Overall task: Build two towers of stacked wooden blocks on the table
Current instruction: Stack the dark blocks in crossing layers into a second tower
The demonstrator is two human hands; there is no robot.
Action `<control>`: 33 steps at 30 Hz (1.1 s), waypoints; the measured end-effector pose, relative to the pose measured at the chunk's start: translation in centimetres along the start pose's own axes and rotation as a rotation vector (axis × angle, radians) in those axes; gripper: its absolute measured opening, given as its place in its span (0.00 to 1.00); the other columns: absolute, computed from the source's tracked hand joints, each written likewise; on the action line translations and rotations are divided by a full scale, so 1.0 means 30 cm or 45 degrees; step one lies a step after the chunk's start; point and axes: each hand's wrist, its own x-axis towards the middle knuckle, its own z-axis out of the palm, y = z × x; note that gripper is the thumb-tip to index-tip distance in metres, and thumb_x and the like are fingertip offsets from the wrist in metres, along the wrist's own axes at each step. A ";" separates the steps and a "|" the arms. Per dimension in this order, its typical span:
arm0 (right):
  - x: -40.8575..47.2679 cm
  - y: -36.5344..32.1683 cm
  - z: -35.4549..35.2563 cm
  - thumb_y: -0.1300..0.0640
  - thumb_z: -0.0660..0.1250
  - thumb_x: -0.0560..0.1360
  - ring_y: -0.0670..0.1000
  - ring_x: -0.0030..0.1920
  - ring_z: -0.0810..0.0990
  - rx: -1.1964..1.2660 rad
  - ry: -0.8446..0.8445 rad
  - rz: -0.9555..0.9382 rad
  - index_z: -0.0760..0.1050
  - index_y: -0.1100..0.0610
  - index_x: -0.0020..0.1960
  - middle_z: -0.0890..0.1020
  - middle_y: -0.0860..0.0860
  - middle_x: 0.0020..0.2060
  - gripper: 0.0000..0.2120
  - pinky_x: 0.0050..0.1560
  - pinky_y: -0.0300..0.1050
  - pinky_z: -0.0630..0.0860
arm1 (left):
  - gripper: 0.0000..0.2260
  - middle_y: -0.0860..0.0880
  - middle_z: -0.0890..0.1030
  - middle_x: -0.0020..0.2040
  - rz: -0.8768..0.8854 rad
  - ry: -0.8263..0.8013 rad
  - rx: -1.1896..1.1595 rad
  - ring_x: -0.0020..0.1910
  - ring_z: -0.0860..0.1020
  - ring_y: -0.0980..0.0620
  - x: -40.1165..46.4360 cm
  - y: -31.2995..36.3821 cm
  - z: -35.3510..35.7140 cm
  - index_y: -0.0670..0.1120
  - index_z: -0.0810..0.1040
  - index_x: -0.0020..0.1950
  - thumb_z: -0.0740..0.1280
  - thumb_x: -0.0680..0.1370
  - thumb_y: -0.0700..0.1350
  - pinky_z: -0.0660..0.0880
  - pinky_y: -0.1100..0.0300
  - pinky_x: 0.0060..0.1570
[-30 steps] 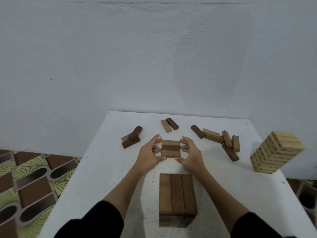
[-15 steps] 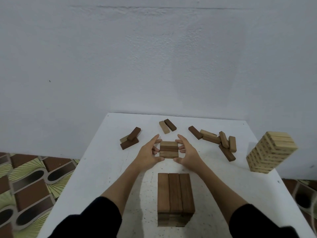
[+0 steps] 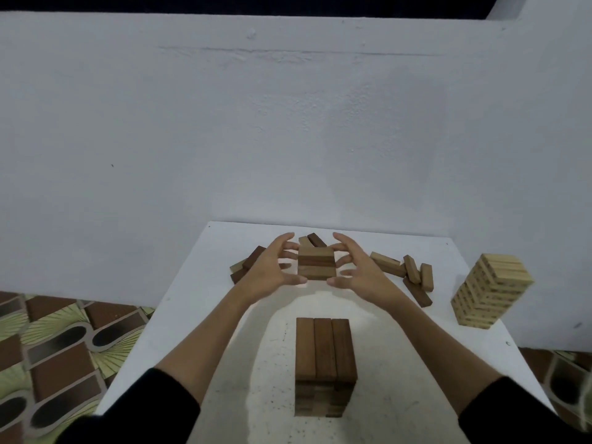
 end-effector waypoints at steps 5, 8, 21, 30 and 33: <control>-0.118 -0.148 -0.038 0.61 0.75 0.68 0.46 0.54 0.76 0.102 0.046 -0.135 0.61 0.41 0.70 0.73 0.43 0.60 0.38 0.59 0.43 0.74 | 0.40 0.48 0.75 0.61 0.114 -0.017 -0.240 0.63 0.74 0.54 -0.129 0.133 -0.045 0.51 0.63 0.71 0.78 0.65 0.34 0.72 0.61 0.62; -0.209 -0.201 -0.034 0.60 0.76 0.67 0.48 0.56 0.76 0.117 0.057 -0.180 0.62 0.41 0.70 0.73 0.45 0.60 0.38 0.60 0.44 0.72 | 0.41 0.47 0.75 0.61 0.162 -0.040 -0.267 0.64 0.74 0.52 -0.216 0.176 -0.041 0.50 0.64 0.71 0.77 0.63 0.35 0.71 0.57 0.65; -0.431 -0.208 0.039 0.67 0.73 0.68 0.40 0.58 0.72 0.043 -0.005 -0.136 0.63 0.42 0.68 0.73 0.42 0.56 0.37 0.64 0.38 0.64 | 0.41 0.50 0.74 0.60 0.104 -0.204 -0.110 0.62 0.73 0.58 -0.424 0.181 0.007 0.52 0.60 0.73 0.77 0.66 0.36 0.68 0.60 0.66; -0.456 -0.174 0.047 0.66 0.71 0.69 0.37 0.60 0.70 -0.014 -0.029 -0.116 0.62 0.42 0.69 0.72 0.40 0.57 0.36 0.59 0.30 0.62 | 0.41 0.50 0.73 0.60 0.064 -0.251 -0.081 0.61 0.73 0.59 -0.444 0.170 0.033 0.56 0.61 0.71 0.76 0.62 0.42 0.68 0.63 0.64; -0.456 -0.171 0.051 0.62 0.72 0.68 0.39 0.61 0.69 -0.026 -0.041 -0.099 0.61 0.41 0.69 0.71 0.41 0.58 0.36 0.60 0.31 0.61 | 0.40 0.52 0.72 0.59 0.042 -0.262 -0.084 0.62 0.72 0.59 -0.445 0.167 0.035 0.58 0.61 0.69 0.76 0.63 0.42 0.69 0.64 0.64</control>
